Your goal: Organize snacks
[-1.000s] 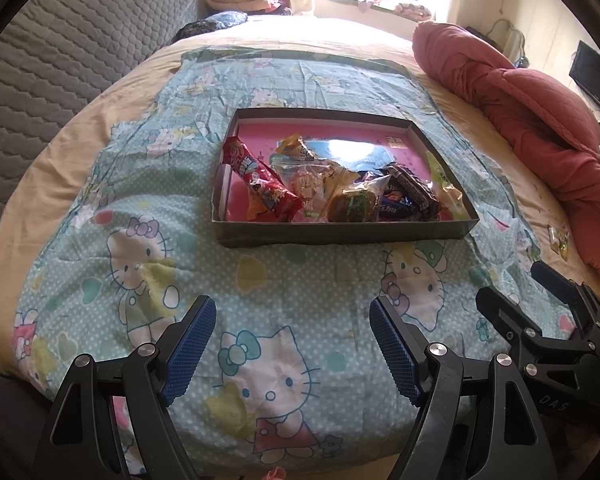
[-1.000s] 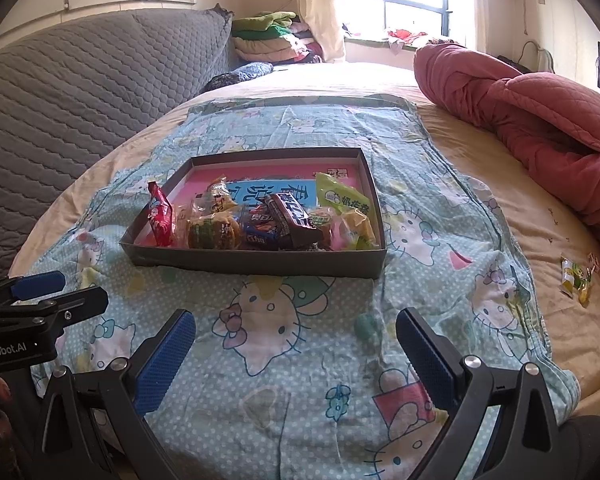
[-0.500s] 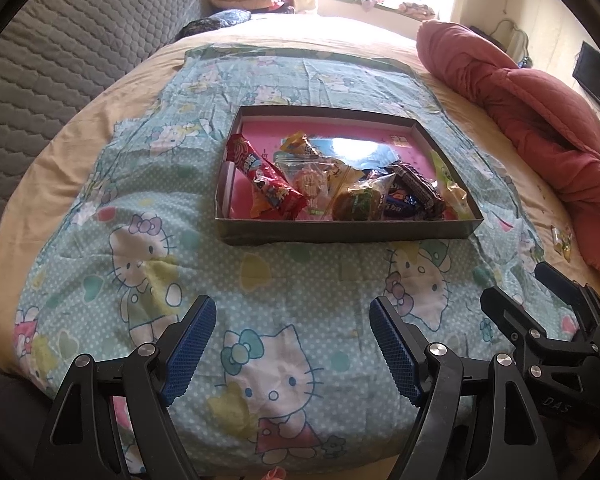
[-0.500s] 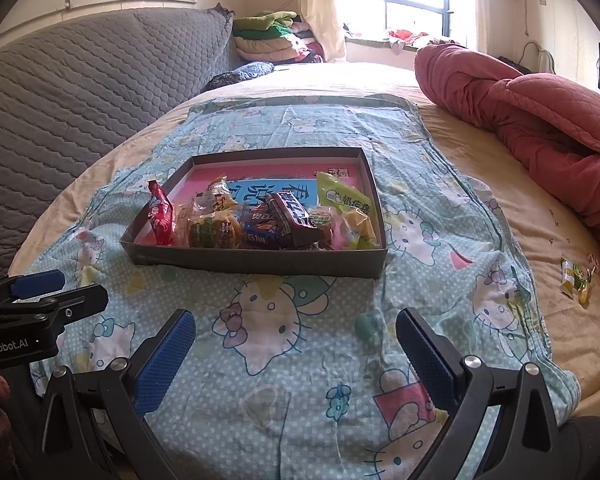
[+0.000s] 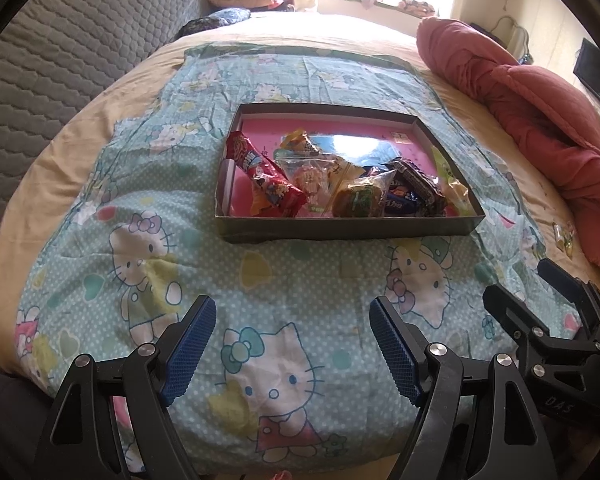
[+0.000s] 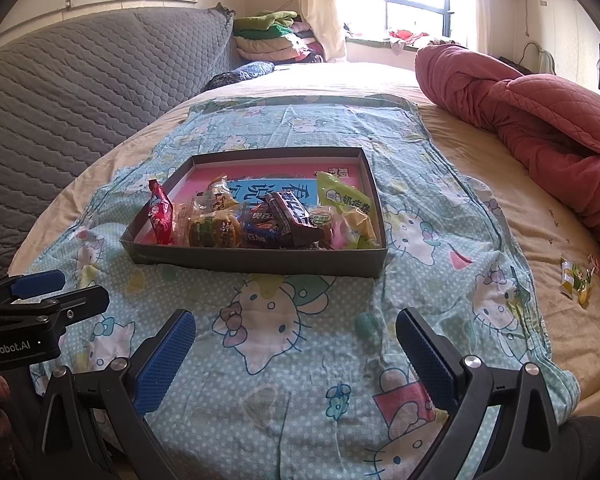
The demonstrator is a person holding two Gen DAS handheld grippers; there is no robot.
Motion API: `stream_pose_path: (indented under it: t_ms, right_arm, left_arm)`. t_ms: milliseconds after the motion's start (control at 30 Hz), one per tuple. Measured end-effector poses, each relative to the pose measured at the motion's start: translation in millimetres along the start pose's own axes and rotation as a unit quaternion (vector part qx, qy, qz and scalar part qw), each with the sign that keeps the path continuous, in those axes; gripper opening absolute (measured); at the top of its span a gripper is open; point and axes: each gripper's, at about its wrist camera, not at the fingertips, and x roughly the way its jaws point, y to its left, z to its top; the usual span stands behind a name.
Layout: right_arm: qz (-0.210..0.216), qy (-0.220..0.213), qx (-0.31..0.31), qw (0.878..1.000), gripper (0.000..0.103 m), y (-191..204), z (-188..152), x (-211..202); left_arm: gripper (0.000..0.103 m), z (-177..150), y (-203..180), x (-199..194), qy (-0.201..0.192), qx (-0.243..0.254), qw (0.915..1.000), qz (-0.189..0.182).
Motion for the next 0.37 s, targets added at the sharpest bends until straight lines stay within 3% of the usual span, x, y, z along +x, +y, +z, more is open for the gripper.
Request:
stream_pose_path:
  t_ms: [367]
  right_arm:
    - [0.024, 0.026, 0.032, 0.999, 0.101, -12, -2, 22]
  left_arm:
    - [0.080, 6, 9, 19, -0.001, -0.001, 1.0000, -0.006]
